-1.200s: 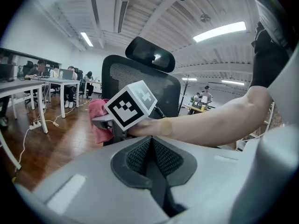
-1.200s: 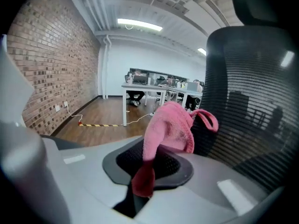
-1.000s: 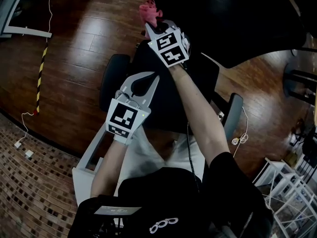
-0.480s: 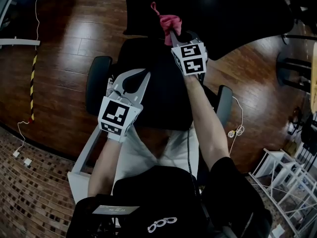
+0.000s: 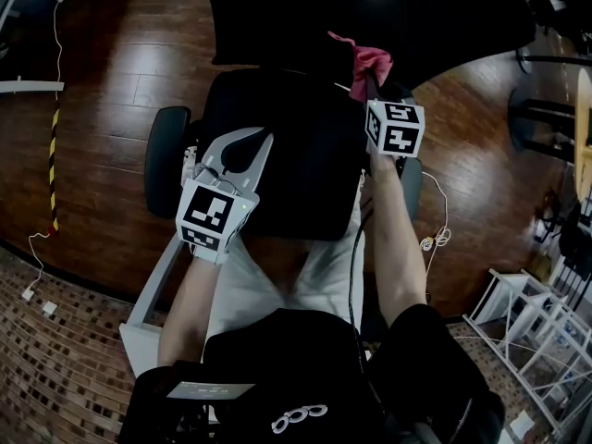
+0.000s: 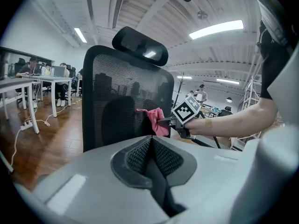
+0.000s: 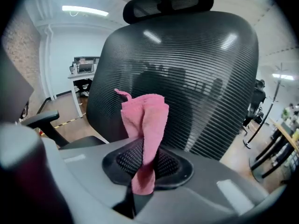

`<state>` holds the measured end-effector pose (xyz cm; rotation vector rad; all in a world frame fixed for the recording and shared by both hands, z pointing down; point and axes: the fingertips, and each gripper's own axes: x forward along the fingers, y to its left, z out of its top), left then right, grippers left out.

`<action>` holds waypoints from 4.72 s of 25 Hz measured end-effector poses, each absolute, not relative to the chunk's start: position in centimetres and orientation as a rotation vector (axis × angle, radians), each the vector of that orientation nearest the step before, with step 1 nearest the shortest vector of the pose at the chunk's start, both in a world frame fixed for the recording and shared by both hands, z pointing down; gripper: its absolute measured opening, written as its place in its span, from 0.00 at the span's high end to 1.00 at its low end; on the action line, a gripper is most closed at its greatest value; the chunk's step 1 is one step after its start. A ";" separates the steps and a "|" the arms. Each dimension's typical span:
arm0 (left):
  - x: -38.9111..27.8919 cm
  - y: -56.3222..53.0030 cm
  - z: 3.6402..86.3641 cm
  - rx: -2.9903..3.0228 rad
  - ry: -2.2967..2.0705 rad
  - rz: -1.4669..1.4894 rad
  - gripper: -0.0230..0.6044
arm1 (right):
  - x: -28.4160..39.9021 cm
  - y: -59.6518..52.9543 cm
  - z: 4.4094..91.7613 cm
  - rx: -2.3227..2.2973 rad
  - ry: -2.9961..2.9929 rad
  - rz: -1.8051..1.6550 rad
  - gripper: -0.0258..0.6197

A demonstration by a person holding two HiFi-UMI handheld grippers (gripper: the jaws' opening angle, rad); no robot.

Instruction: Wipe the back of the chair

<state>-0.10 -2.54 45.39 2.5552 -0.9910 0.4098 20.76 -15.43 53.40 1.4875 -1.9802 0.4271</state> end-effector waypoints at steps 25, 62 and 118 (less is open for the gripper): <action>0.7 -2.4 45.8 2.562 -0.957 0.447 0.98 | 28.5 -11.6 55.1 1.779 -1.677 0.541 0.90; -5.7 -2.7 47.8 2.443 -1.071 0.462 0.98 | -8.6 -17.6 59.5 0.897 -2.331 0.248 0.90; -0.9 -4.7 45.6 2.511 -1.008 0.438 0.98 | 8.8 -19.9 51.2 1.543 -2.104 0.371 0.89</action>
